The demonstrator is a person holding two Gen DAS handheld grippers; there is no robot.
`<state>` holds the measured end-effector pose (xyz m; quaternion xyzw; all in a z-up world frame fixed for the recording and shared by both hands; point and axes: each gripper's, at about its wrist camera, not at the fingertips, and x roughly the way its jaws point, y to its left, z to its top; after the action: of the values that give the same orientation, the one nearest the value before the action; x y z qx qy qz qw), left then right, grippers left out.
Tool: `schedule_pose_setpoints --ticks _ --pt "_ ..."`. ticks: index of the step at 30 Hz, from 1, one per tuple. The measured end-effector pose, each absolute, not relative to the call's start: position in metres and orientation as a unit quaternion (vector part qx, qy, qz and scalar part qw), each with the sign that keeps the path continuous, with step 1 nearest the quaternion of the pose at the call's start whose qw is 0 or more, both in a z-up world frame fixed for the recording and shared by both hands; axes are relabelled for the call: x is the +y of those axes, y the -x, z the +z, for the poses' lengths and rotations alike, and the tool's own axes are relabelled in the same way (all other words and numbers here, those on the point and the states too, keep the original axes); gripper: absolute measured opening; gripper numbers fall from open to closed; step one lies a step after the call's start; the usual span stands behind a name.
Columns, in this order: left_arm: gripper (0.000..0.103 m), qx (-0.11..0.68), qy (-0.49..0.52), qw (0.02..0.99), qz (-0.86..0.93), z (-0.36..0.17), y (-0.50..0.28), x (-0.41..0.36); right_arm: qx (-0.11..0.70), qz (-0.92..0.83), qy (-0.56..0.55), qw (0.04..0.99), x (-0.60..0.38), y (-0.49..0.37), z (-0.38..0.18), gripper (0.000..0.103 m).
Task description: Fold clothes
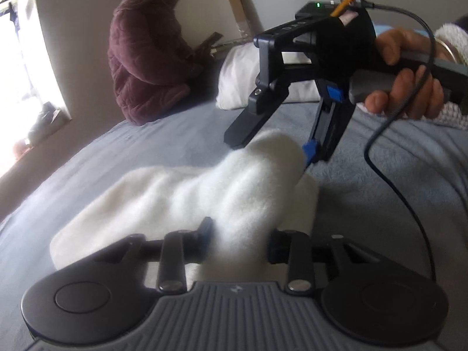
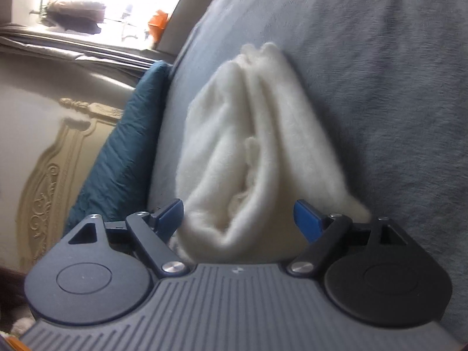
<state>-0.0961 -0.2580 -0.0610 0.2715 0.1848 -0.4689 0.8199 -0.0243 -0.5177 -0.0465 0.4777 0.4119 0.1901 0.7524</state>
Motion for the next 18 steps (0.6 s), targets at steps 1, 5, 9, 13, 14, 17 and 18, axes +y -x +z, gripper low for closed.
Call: schedule_pose_setpoints --ticks 1,5,9,13,14,17,18 --pt "0.031 0.186 -0.267 0.822 -0.467 -0.059 0.096 -0.258 0.413 0.198 -0.483 0.746 -0.515 0.021 -0.048 0.083" --pt "0.026 0.168 -0.263 0.832 -0.458 -0.05 0.095 -0.264 0.405 0.221 -0.476 0.749 -0.505 0.01 -0.047 0.052" --pt "0.025 0.127 -0.255 0.845 -0.452 -0.034 0.095 -0.273 0.352 0.242 -0.441 0.789 -0.509 0.006 -0.02 0.046" --pt "0.027 0.133 -0.291 0.824 -0.467 -0.048 0.099 -0.293 0.319 0.243 -0.406 0.821 -0.526 0.02 -0.012 0.046" --pt "0.028 0.147 -0.308 0.813 -0.471 -0.058 0.101 -0.299 0.338 0.232 -0.414 0.813 -0.53 0.021 -0.026 0.046" --pt "0.035 0.137 -0.348 0.797 -0.474 -0.076 0.113 -0.302 0.386 0.207 -0.444 0.782 -0.538 0.026 -0.069 0.045" --pt "0.037 0.142 -0.341 0.797 -0.478 -0.075 0.111 -0.3 0.39 0.205 -0.454 0.774 -0.539 0.029 -0.079 0.046"
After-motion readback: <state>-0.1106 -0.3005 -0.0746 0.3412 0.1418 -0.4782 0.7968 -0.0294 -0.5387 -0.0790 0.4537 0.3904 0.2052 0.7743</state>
